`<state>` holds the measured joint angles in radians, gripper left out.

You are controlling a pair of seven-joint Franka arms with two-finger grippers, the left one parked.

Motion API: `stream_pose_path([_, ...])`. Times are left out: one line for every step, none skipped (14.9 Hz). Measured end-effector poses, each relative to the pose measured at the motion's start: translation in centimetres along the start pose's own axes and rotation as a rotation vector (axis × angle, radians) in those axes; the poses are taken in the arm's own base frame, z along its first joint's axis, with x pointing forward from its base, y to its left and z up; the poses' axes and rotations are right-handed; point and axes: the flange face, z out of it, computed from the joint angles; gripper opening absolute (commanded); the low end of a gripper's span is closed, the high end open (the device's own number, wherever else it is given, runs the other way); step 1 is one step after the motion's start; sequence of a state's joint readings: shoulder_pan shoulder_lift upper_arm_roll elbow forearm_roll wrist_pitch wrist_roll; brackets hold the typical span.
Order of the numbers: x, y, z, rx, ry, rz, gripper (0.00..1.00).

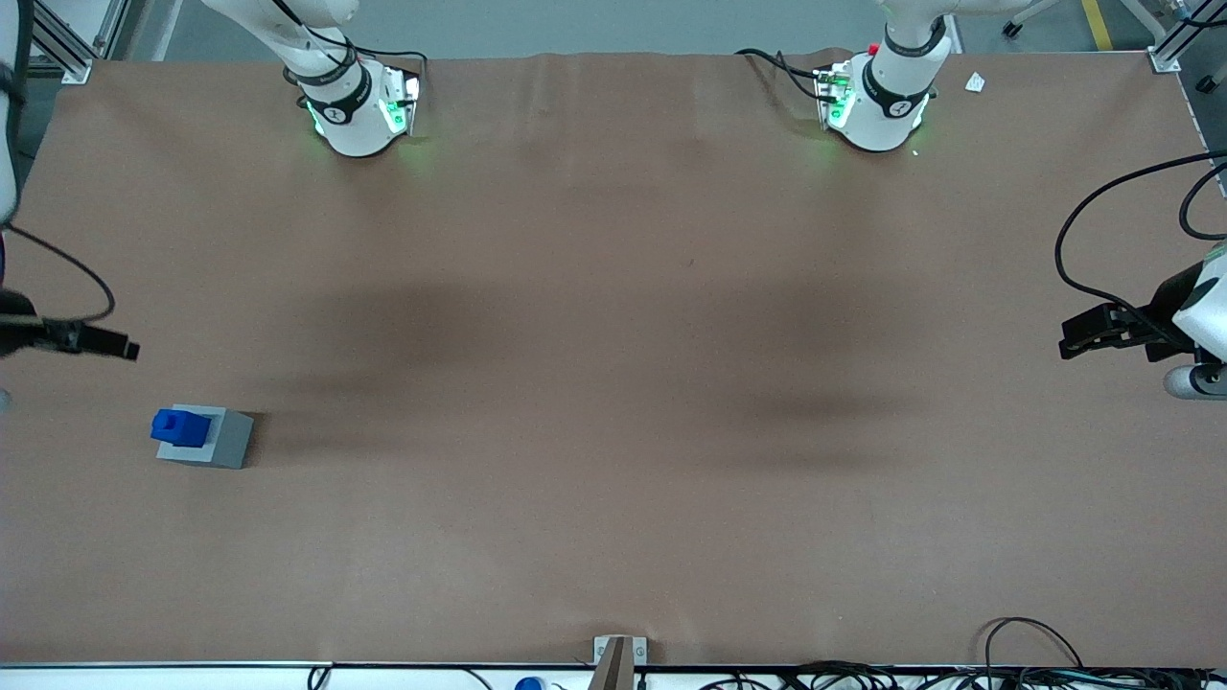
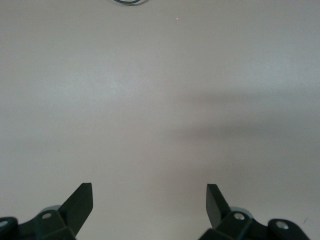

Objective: Insert blue part into gray base with right arm

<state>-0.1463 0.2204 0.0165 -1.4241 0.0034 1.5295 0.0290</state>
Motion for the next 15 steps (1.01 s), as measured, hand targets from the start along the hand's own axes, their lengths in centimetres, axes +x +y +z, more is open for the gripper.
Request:
stream_pose_path([-2.0,-1.1,-2.5,-0.003,0.012,0.004,1.0])
stream_pose_path([-4.0,-1.9,-4.8,-0.005,0.024,0.001,1.0])
stream_pose_path([-6.0,-2.3,-6.9,-0.006,0.037,-0.002,1.0])
stream_pose_path([-7.8,-2.5,-8.8,-0.006,0.053,-0.006,1.0])
stream_pose_path([-9.3,-2.5,-10.3,-0.005,0.073,-0.007,1.0])
stream_pose_path([-10.5,-2.4,-11.5,-0.005,0.088,-0.007,1.0])
stream_pose_path([-11.6,-2.4,-12.1,-0.005,0.091,-0.009,1.0])
stream_pose_path([-12.3,-2.6,-12.2,-0.006,0.091,-0.014,1.0])
stream_pose_path([-12.7,-2.9,-12.0,-0.008,0.089,-0.02,1.0])
stream_pose_path([-12.8,-3.2,-11.8,-0.011,0.087,-0.025,1.0])
stream_pose_path([-12.8,-3.3,-11.6,-0.013,0.086,-0.027,1.0])
stream_pose_path([-12.7,-3.4,-11.5,-0.013,0.09,-0.027,1.0])
stream_pose_path([-12.7,-3.3,-11.7,-0.013,0.097,-0.027,1.0])
stream_pose_path([-12.8,-3.3,-12.0,-0.012,0.105,-0.027,1.0])
stream_pose_path([-12.8,-3.3,-12.3,-0.012,0.111,-0.027,1.0])
